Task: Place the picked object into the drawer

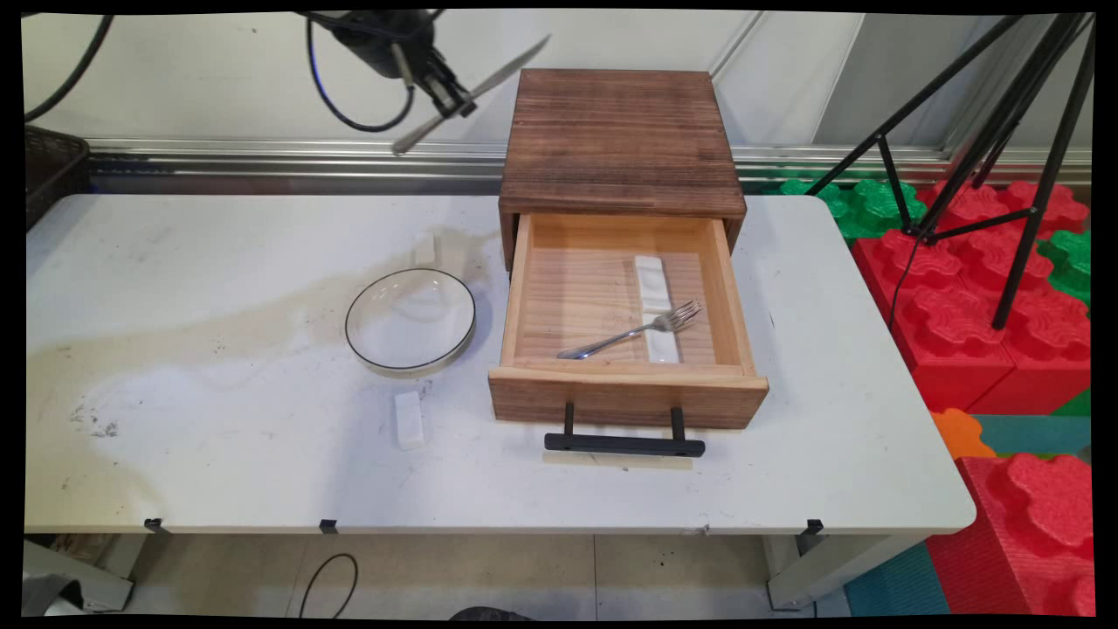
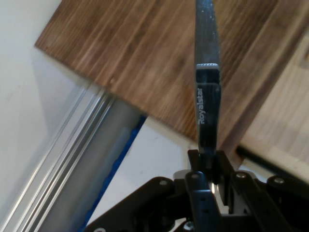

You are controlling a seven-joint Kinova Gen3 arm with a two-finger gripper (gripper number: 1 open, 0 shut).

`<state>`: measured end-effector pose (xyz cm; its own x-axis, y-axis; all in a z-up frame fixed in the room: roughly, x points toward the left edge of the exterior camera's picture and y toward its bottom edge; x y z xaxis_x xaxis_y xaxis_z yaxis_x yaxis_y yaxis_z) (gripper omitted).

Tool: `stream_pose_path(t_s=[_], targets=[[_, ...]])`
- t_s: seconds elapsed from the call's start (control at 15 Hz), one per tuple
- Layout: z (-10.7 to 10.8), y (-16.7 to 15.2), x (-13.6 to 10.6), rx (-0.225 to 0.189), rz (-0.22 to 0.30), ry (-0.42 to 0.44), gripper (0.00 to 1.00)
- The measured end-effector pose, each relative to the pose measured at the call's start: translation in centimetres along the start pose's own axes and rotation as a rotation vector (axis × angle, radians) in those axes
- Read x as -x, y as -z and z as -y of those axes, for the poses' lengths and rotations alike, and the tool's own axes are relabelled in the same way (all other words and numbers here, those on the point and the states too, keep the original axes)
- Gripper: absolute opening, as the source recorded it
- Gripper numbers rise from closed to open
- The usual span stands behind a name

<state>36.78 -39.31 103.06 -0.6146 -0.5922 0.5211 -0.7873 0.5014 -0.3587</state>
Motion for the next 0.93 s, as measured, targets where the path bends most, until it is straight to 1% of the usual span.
stream_pose_path(t_s=[0.33, 0.73, 0.93], targets=[[-3.4, -0.1, -2.8, 0.018, -0.016, -0.044, 0.0], [-5.8, -1.0, -4.8, 0.036, -0.023, -0.074, 0.0], [-7.5, -2.2, -5.9, 0.057, -0.018, -0.093, 0.0]])
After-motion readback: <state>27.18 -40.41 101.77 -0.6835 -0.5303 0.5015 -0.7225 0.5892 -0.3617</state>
